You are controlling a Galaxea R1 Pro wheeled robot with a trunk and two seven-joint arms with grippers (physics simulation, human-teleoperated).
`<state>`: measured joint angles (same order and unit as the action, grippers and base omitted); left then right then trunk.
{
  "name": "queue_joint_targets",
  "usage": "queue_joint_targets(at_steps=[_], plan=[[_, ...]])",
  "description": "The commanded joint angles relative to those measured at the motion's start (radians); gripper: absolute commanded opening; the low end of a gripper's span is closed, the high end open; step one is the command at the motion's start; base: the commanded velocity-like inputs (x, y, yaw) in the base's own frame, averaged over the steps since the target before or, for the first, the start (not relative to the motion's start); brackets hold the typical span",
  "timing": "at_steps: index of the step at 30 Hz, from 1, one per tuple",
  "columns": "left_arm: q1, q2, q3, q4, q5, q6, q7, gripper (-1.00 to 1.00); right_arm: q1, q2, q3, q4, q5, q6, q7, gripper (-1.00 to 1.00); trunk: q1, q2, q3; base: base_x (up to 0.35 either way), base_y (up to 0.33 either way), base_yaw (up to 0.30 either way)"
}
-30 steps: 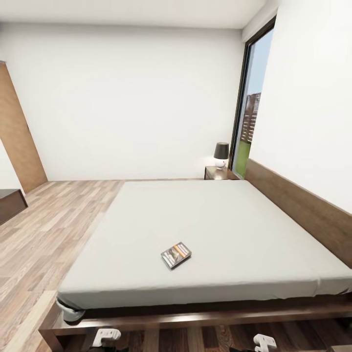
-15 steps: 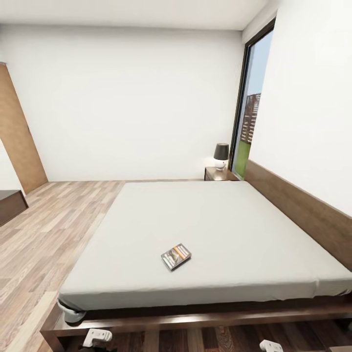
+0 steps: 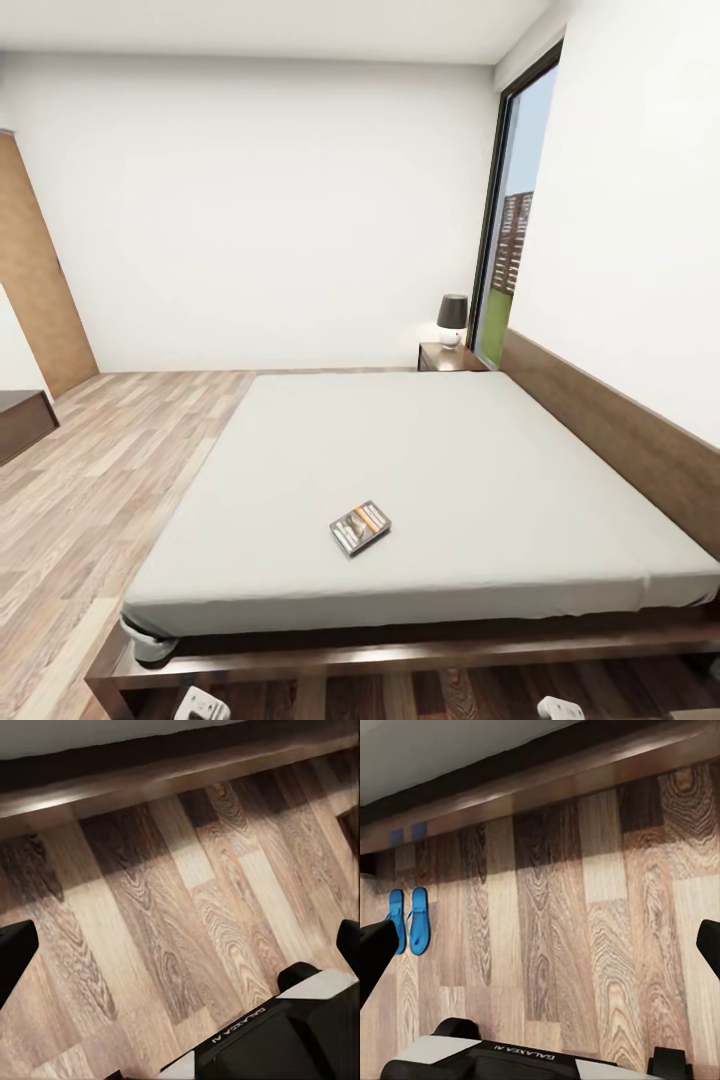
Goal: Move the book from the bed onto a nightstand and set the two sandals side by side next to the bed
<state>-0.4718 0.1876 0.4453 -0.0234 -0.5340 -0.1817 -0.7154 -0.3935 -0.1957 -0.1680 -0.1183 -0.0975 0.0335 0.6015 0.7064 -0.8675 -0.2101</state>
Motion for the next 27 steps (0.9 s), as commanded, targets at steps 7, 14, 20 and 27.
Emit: queue_joint_targets(at_steps=[7, 14, 20, 27], plan=[[-0.001, -0.001, 0.008, 0.001, -0.009, -0.004, -0.027, 1.0, -0.001, 0.0, 0.002, 0.001, -0.011, 0.003, 0.006, 1.0, -0.027, 0.048, 0.021, 0.0, 0.0, 0.0], [-0.001, -0.006, 0.014, 0.002, 0.001, -0.002, -0.028, 1.0, -0.001, 0.001, 0.002, 0.001, -0.011, -0.007, 0.004, 1.0, -0.054, 0.097, 0.043, 0.0, 0.0, 0.0], [-0.001, -0.013, 0.015, 0.002, 0.003, -0.002, -0.029, 1.0, -0.001, 0.001, 0.002, 0.002, -0.011, -0.009, 0.0, 1.0, -0.077, 0.139, 0.061, 0.0, 0.0, 0.0], [-0.001, -0.023, 0.015, 0.003, 0.031, -0.001, -0.029, 1.0, -0.001, 0.001, 0.002, 0.002, -0.011, -0.008, -0.003, 1.0, -0.103, 0.188, 0.083, 0.0, 0.0, 0.0]])
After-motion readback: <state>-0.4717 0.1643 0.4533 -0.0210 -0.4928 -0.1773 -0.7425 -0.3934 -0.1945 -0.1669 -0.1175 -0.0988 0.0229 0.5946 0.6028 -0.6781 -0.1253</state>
